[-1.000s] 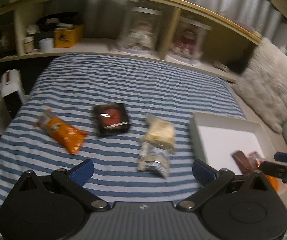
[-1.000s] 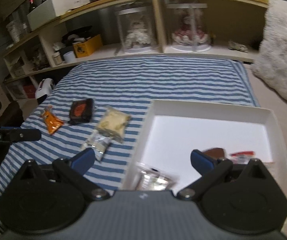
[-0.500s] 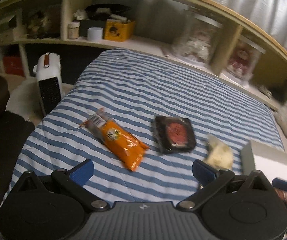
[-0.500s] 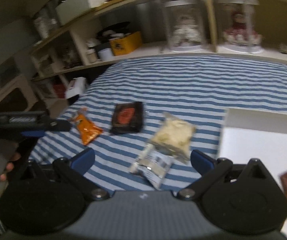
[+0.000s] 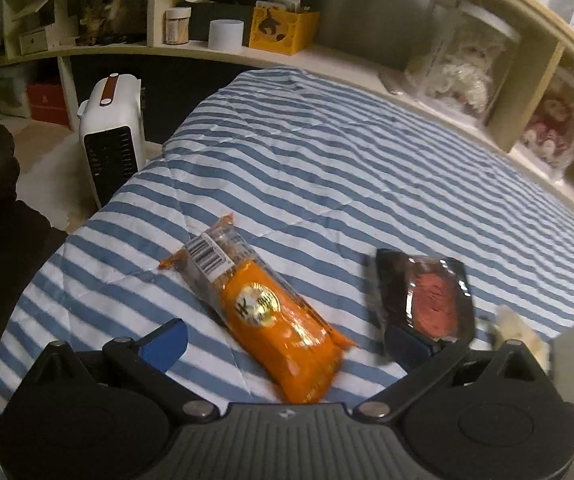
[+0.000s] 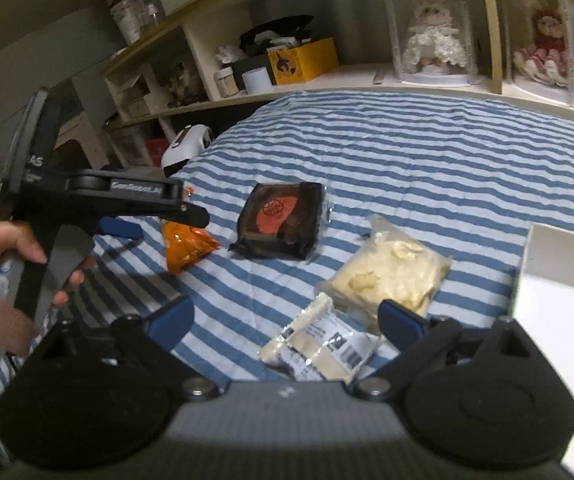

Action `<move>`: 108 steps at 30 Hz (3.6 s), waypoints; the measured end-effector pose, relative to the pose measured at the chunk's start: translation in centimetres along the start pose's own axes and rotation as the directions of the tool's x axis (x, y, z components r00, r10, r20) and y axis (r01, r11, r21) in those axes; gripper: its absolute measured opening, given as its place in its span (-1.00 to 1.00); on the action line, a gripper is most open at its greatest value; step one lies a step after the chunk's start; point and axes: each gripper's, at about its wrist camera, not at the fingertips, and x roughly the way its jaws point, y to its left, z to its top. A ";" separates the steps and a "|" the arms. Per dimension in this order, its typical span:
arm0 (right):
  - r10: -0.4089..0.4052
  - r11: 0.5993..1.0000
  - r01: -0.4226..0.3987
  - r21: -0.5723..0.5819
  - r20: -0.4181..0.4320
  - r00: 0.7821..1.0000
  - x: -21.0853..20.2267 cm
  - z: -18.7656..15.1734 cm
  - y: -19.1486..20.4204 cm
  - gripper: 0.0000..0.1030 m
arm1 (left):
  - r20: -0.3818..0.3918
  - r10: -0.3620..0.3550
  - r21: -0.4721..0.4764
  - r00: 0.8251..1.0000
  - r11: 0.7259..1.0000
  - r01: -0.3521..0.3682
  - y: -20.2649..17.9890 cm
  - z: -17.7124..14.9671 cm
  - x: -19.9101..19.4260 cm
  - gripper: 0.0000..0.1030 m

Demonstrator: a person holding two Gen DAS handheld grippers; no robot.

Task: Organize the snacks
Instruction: 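Grasp the white-labelled packet with the right tool while the left tool grasps the orange bag, then carry the white packet and orange bag into the white tray and open both tools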

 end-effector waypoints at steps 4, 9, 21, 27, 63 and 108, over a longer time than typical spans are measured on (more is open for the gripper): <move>0.030 1.000 -0.030 0.003 -0.018 0.999 1.4 0.2 -0.3 0.95 | 0.006 0.021 0.019 1.000 1.000 -0.021 -0.4 0.7 1.4 1.00; 0.039 0.999 -0.039 -0.010 -0.039 0.998 2.0 -0.1 -0.6 0.95 | -0.014 0.054 0.061 0.998 0.997 -0.053 -0.6 0.4 2.9 1.00; 0.075 0.997 -0.078 -0.015 -0.117 0.990 1.5 -1.0 -0.1 0.95 | -0.020 0.091 0.139 0.996 0.986 -0.087 -1.8 -0.6 3.0 1.00; 0.154 0.988 -0.157 -0.003 -0.164 0.974 0.3 -1.5 1.4 0.95 | -0.025 0.086 0.125 0.996 0.989 -0.082 -1.6 -0.4 3.0 1.00; -0.036 0.989 0.055 0.139 -0.133 0.990 2.0 -1.7 1.4 0.56 | -0.048 0.081 0.110 0.996 0.991 -0.076 2.1 -0.4 -0.9 1.00; -0.047 0.989 0.035 0.143 0.084 0.995 -6.2 0.6 -0.2 0.10 | 0.163 -0.110 0.077 0.980 0.992 0.098 -1.1 -1.1 -9.1 -0.27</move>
